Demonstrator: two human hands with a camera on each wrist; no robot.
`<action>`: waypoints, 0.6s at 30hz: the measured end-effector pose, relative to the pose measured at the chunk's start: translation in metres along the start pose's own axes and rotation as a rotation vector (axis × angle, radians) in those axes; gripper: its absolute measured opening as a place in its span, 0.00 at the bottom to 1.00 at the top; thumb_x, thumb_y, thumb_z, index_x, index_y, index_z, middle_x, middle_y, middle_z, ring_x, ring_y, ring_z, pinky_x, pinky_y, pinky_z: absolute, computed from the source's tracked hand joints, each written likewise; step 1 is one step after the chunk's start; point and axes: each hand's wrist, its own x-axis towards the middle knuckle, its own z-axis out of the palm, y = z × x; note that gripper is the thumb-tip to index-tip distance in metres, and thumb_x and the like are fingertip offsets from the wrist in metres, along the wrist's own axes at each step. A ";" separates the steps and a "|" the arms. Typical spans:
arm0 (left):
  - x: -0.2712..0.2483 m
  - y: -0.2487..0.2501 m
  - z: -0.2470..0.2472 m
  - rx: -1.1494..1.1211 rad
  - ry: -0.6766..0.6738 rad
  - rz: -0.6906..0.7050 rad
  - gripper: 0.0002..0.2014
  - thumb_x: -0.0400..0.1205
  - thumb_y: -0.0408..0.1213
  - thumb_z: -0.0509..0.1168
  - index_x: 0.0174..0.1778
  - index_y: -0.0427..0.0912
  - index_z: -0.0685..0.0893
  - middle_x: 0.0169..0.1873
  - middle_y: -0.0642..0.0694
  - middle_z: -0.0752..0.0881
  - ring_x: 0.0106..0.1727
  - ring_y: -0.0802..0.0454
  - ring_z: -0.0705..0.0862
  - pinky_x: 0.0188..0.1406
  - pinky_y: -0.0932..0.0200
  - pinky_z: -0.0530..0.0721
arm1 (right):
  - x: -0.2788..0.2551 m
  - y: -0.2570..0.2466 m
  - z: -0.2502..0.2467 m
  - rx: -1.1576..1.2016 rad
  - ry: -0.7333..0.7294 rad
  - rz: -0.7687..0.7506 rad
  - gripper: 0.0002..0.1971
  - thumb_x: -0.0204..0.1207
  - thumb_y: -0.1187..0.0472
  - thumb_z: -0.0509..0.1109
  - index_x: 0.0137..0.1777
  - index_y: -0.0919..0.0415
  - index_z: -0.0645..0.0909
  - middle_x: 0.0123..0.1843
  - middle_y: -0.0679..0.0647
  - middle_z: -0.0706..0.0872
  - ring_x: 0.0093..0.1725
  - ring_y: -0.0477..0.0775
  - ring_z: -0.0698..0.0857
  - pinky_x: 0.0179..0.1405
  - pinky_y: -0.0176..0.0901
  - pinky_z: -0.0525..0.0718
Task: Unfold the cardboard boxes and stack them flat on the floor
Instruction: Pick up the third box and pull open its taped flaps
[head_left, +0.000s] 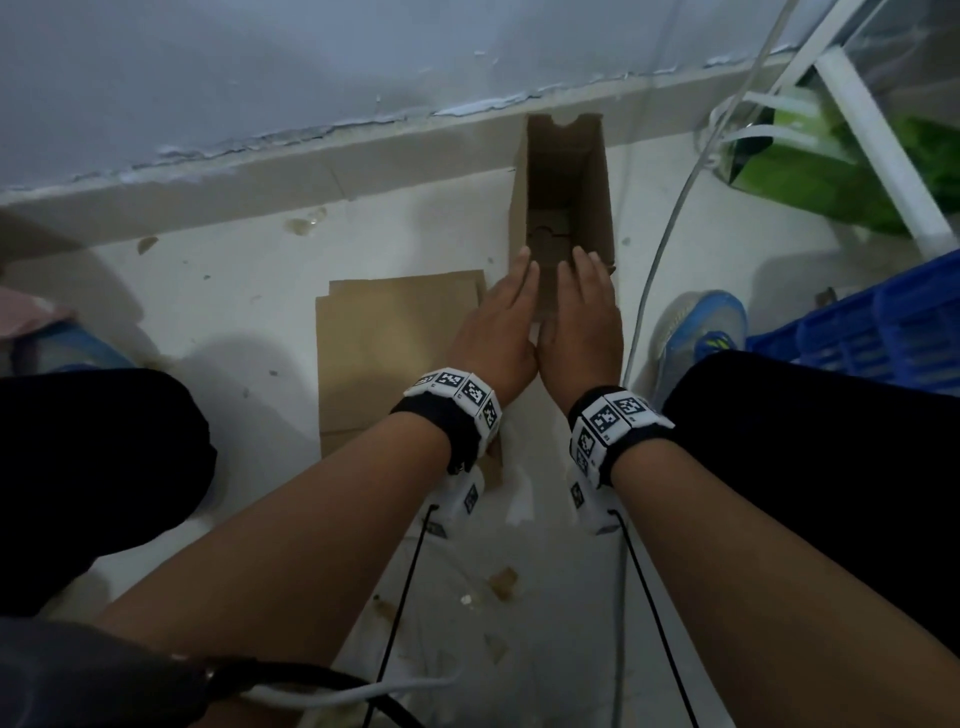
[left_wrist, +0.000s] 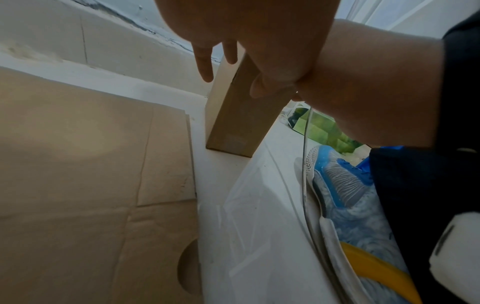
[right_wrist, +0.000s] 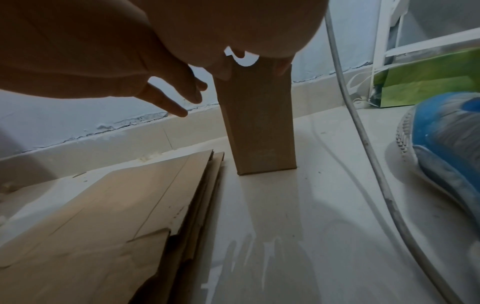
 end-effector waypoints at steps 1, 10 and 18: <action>0.000 0.001 0.002 0.003 -0.002 -0.013 0.40 0.82 0.24 0.62 0.90 0.37 0.52 0.90 0.45 0.46 0.89 0.49 0.55 0.84 0.53 0.66 | -0.002 0.001 -0.002 0.002 0.006 0.012 0.30 0.81 0.68 0.64 0.83 0.69 0.66 0.88 0.62 0.61 0.88 0.61 0.57 0.82 0.57 0.64; -0.004 -0.004 0.006 0.021 -0.018 -0.018 0.44 0.79 0.24 0.63 0.90 0.43 0.51 0.90 0.53 0.44 0.73 0.42 0.79 0.60 0.47 0.86 | -0.001 0.020 -0.010 -0.112 0.120 -0.003 0.33 0.70 0.74 0.69 0.77 0.61 0.75 0.76 0.58 0.77 0.71 0.65 0.73 0.60 0.56 0.81; -0.008 -0.004 0.010 0.022 -0.015 -0.049 0.44 0.79 0.25 0.63 0.90 0.44 0.51 0.90 0.56 0.44 0.51 0.43 0.87 0.42 0.46 0.88 | 0.009 0.017 -0.009 0.118 -0.069 0.055 0.29 0.75 0.75 0.66 0.75 0.53 0.79 0.68 0.59 0.76 0.57 0.60 0.83 0.47 0.44 0.81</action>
